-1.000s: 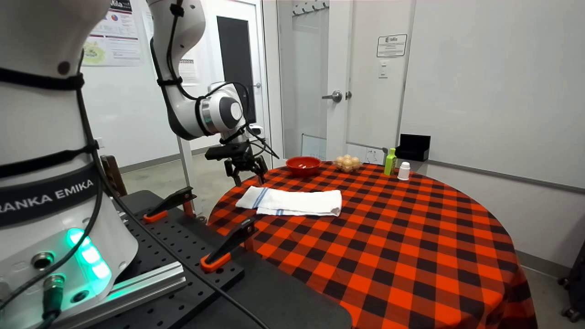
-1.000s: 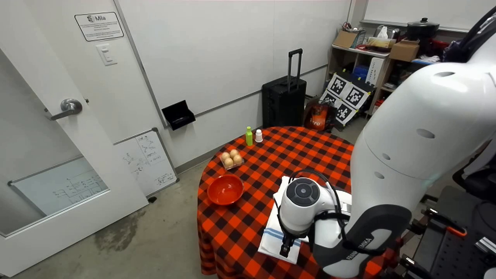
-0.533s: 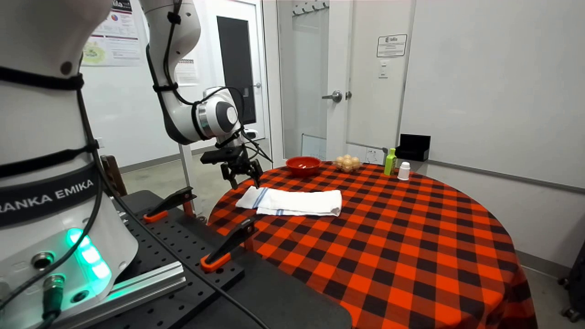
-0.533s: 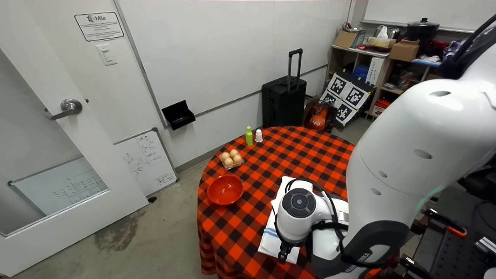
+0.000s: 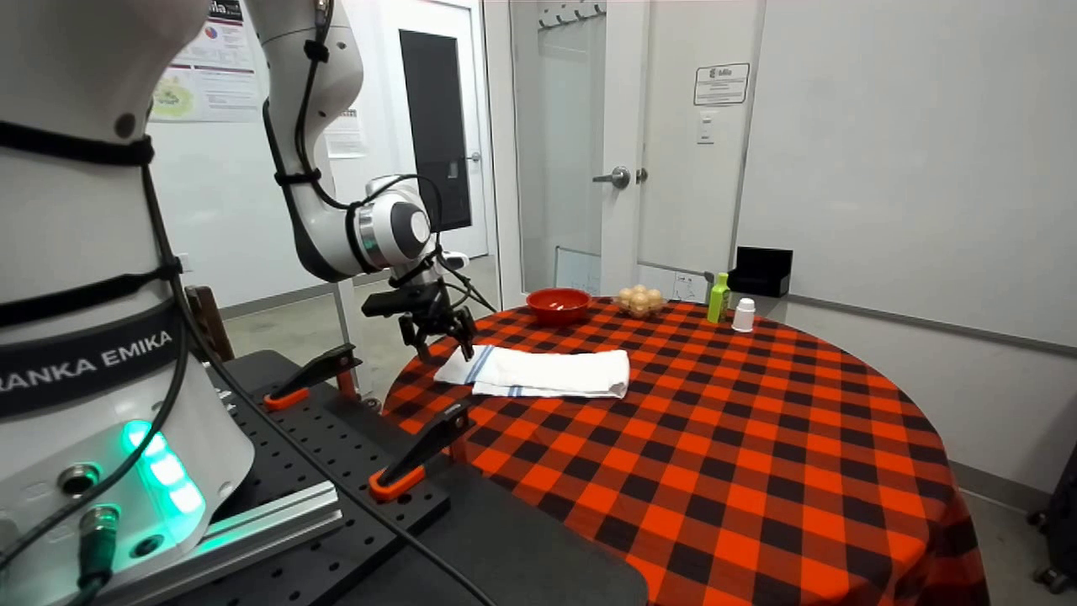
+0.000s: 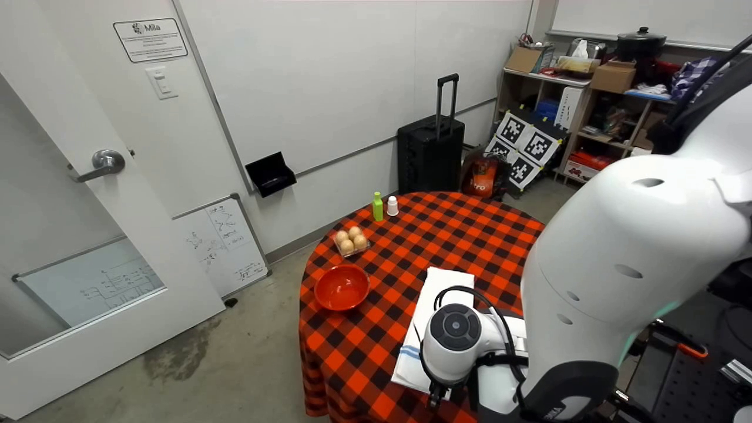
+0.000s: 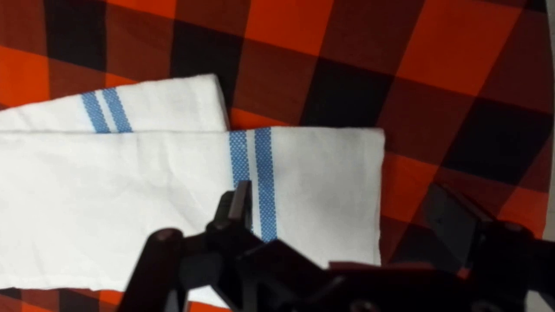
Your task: Move the towel to the left, then straighten it
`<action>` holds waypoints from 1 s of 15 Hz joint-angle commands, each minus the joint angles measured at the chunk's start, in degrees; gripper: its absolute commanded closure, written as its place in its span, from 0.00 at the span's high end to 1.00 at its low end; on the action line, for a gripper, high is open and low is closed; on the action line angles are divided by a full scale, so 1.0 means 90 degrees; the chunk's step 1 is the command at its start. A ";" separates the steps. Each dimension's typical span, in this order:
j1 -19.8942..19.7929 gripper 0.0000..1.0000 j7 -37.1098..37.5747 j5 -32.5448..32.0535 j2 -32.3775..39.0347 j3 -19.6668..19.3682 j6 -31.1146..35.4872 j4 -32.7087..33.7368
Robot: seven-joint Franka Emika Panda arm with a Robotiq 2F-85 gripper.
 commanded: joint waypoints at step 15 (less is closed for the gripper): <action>0.0256 0.23 -0.0273 0.0291 0.0810 -0.0334 0.0921 0.0246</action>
